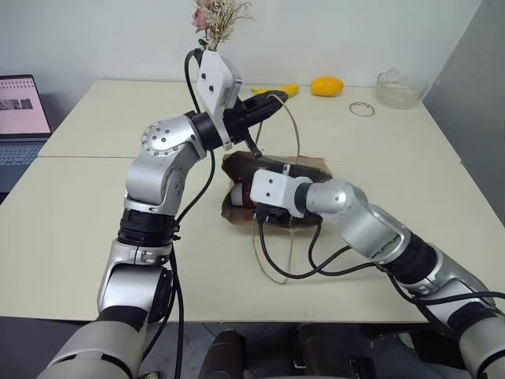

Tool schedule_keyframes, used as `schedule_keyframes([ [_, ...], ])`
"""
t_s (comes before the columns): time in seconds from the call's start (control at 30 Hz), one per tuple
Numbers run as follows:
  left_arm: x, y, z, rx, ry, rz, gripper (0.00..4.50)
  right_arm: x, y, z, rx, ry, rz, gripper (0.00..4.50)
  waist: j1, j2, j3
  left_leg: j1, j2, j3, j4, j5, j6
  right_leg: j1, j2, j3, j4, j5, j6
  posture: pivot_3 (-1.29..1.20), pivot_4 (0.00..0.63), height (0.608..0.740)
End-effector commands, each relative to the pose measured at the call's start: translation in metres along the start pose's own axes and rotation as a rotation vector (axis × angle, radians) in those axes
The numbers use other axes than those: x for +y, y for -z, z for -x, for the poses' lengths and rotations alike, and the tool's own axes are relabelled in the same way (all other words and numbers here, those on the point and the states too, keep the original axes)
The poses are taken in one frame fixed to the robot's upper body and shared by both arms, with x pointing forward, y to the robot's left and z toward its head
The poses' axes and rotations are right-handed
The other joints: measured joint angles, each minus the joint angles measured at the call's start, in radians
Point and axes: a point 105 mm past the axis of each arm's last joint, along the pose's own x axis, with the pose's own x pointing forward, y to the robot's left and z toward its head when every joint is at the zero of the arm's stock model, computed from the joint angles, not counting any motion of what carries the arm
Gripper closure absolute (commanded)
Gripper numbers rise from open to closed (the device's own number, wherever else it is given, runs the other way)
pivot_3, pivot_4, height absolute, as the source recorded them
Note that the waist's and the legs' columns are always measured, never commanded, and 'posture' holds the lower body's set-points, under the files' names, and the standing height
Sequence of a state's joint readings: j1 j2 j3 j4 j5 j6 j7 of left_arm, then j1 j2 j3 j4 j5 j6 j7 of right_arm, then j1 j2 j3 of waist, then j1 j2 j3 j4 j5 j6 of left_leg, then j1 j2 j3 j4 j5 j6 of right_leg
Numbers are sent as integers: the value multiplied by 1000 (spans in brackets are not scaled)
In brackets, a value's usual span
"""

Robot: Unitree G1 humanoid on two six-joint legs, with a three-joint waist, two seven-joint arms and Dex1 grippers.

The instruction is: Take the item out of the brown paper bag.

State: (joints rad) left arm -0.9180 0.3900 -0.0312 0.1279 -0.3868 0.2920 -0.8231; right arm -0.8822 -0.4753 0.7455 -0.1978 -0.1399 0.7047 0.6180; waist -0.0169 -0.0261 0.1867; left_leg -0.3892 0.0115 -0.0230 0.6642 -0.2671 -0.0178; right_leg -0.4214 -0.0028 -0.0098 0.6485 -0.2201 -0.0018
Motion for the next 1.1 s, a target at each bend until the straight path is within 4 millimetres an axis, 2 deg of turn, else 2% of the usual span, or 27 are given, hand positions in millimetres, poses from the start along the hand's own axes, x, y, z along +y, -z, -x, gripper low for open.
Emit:
schedule_keyframes([
  [0.03, 2, -21, -3, -54, 12, -61, 4500, -5, -8, -2, 12, 7, 156, 32, 0, 0, 0, 0, 0, 0, 0, 0, 0, 0, 0, 0, 0, 0, 0, 0, 150, 740],
  [0.27, 3, -22, -4, -56, 24, -67, 4500, -7, -12, -13, 41, 5, 242, 32, -1, 0, 0, 0, 0, 0, 0, 0, 0, 0, 0, 0, 0, 0, 0, 0, 150, 740],
  [0.53, 0, -22, -5, -63, 32, -64, 4500, -8, 18, -33, 160, -60, 337, 32, -1, 0, 0, 0, 0, 0, 0, 0, 0, 0, 0, 0, 1, 0, 0, 0, 150, 740],
  [0.67, -1, -21, -5, -62, 32, -65, 4500, -9, 20, -36, 162, -77, 343, 32, -3, 0, 0, 0, 0, 0, 0, 0, 0, 0, 0, 0, 1, 0, 0, 0, 150, 740],
  [0.77, -1, -21, -4, -62, 29, -72, 4500, -9, 1, -34, 82, -80, 350, 628, -4, 0, 0, 0, 0, -1, 0, 0, 0, 0, 0, 0, 1, 0, 0, 0, 150, 740],
  [0.83, -1, -22, -4, -62, 28, -74, 4500, -10, -1, -32, 80, -80, 358, 1310, -6, 0, 0, 0, 0, -1, 0, 0, 0, -1, 0, 0, 1, 0, 0, 0, 150, 740],
  [0.93, -1, -21, -3, -60, 28, -80, 4500, -13, -6, -27, 60, -78, 363, 1840, -8, 0, 0, 0, 0, -1, 0, 0, 0, 0, 0, 0, 2, 0, -1, 0, 150, 740],
  [1.03, 0, -21, -2, -54, 24, -89, 4500, -17, -11, -19, 28, -65, 367, 2592, -8, 0, 0, 0, 0, -1, 0, 0, 0, 0, 0, 0, 2, 0, 0, 0, 150, 740],
  [1.1, 0, -20, -2, -53, 25, -93, 4500, -17, -13, -13, 10, -64, 367, 3294, -8, 0, 0, 1, 0, -1, 0, 0, 0, 0, 0, 0, 2, 0, 0, 0, 150, 740],
])
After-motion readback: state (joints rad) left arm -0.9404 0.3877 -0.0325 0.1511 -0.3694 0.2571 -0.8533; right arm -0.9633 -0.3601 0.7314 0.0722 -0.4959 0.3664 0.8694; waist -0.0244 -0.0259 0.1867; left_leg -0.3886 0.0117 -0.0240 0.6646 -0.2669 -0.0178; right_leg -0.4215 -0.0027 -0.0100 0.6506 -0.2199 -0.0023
